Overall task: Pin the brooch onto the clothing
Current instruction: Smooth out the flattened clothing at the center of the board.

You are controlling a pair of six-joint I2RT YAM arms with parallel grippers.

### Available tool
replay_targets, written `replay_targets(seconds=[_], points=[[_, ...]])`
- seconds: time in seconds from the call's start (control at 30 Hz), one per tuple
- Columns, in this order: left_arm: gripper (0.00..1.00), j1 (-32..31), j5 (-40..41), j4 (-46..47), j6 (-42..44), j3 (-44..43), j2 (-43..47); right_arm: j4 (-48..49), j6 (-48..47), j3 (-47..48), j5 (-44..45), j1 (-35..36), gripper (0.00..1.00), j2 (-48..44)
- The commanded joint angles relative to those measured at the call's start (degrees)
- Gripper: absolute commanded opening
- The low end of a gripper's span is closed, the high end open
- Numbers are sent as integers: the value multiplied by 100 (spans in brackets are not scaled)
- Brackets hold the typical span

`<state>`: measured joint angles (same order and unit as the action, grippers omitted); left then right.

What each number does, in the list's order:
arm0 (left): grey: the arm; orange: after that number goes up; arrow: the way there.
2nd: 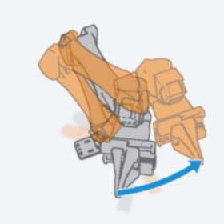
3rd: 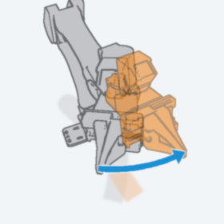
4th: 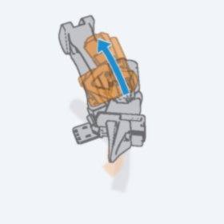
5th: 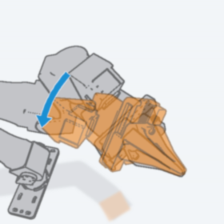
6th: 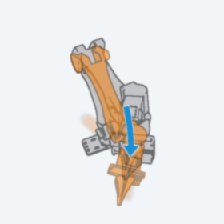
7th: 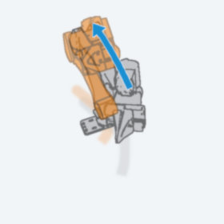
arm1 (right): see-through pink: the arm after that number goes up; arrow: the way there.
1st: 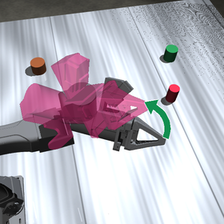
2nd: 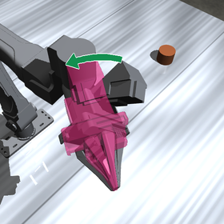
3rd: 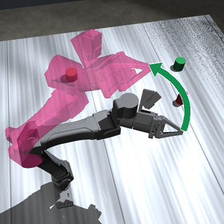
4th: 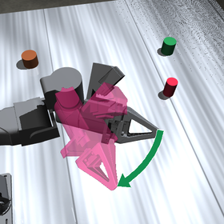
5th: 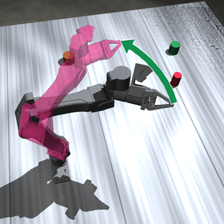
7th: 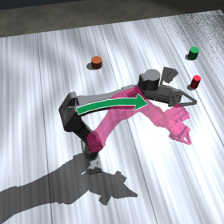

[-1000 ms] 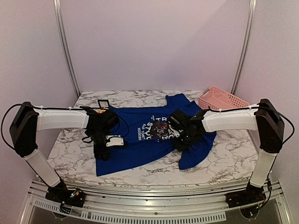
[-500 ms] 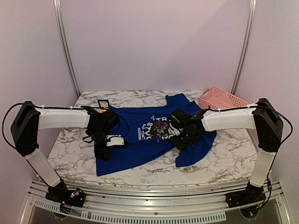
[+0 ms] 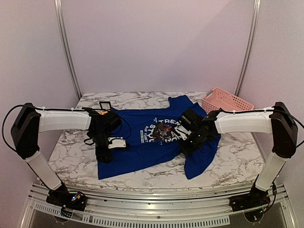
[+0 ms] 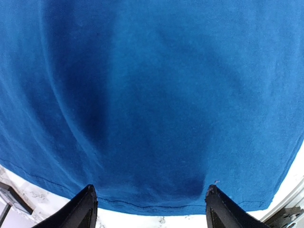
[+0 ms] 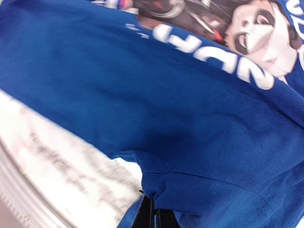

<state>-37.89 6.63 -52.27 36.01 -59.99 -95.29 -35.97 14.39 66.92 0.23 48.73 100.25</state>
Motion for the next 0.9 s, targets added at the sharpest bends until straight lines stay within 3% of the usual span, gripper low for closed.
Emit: replay_targets(seconds=[0.0, 0.27, 0.3, 0.43, 0.5, 0.73, 0.8, 0.87], points=[[78, 89, -71, -86, 48, -121, -23, -269, -400, -134, -1903, 291, 0, -964], [78, 80, -196, -191, 11, -363, -159, -236, -263, -390, -2956, 504, 0, -1141], [78, 72, -220, -208, 11, -391, -174, -236, -255, -389, -2916, 510, 5, -1049], [78, 62, -246, -267, 35, -433, -217, -284, -112, -283, -2627, 511, 45, -778], [78, 62, -176, -251, 86, -343, -211, -355, 41, -226, -2429, 515, 51, -853], [78, 166, 406, 173, 201, 232, -336, -465, 1173, -711, -1527, 39, 59, -2119], [78, 197, 471, 263, 175, 278, -419, -436, 1663, -1222, -1223, -347, 53, -2471], [78, 211, 517, 332, 155, 293, -488, -350, 2267, -1707, -887, -709, 38, -2715]])
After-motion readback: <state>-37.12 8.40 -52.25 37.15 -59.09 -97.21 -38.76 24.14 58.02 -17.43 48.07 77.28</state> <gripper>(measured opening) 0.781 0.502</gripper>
